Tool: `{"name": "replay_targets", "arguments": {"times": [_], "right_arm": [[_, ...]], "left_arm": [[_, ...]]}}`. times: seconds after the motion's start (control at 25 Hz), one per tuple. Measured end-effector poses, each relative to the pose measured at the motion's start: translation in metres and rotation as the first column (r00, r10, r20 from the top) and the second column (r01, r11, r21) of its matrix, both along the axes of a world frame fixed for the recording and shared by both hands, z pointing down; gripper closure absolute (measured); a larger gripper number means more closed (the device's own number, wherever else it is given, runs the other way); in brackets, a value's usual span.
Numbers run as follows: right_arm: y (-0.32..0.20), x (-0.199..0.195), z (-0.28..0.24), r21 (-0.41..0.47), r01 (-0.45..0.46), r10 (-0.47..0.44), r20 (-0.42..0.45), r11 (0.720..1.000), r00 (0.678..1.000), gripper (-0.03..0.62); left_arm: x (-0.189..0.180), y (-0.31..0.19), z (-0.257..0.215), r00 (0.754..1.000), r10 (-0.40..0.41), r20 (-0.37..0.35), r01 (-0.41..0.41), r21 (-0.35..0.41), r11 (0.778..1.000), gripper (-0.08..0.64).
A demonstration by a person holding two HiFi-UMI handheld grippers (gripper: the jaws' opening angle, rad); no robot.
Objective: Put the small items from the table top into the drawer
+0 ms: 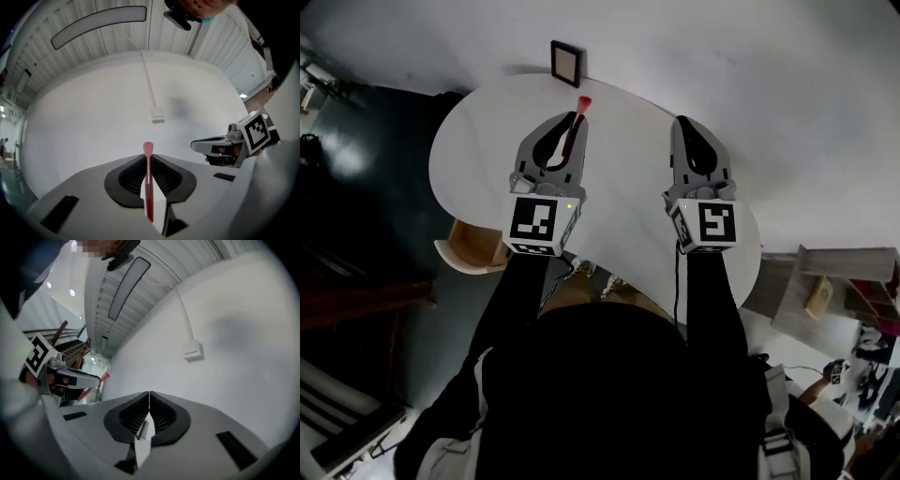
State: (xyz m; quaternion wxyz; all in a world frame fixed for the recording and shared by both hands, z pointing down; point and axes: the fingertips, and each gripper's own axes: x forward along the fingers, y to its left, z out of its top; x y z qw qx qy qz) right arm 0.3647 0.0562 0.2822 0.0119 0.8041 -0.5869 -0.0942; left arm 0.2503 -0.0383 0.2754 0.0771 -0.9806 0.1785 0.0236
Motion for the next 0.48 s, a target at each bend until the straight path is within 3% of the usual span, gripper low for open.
{"name": "replay_targets", "arguments": {"times": [0.16, 0.32, 0.48], "right_arm": [[-0.053, -0.048, 0.005, 0.002, 0.172, -0.172, 0.013, 0.985, 0.985, 0.565], [-0.106, -0.113, 0.013, -0.012, 0.351, -0.351, 0.020, 0.936, 0.936, 0.565], [-0.151, -0.172, 0.015, 0.003, 0.450, -0.450, 0.024, 0.893, 0.893, 0.565]], "left_arm": [[-0.062, -0.030, 0.002, 0.986, -0.168, 0.003, 0.168, 0.003, 0.986, 0.509], [-0.133, -0.058, 0.009, 0.944, -0.330, 0.025, 0.330, -0.001, 0.944, 0.509], [-0.194, -0.084, 0.007, 0.905, -0.424, 0.024, 0.424, 0.007, 0.906, 0.508]]}}
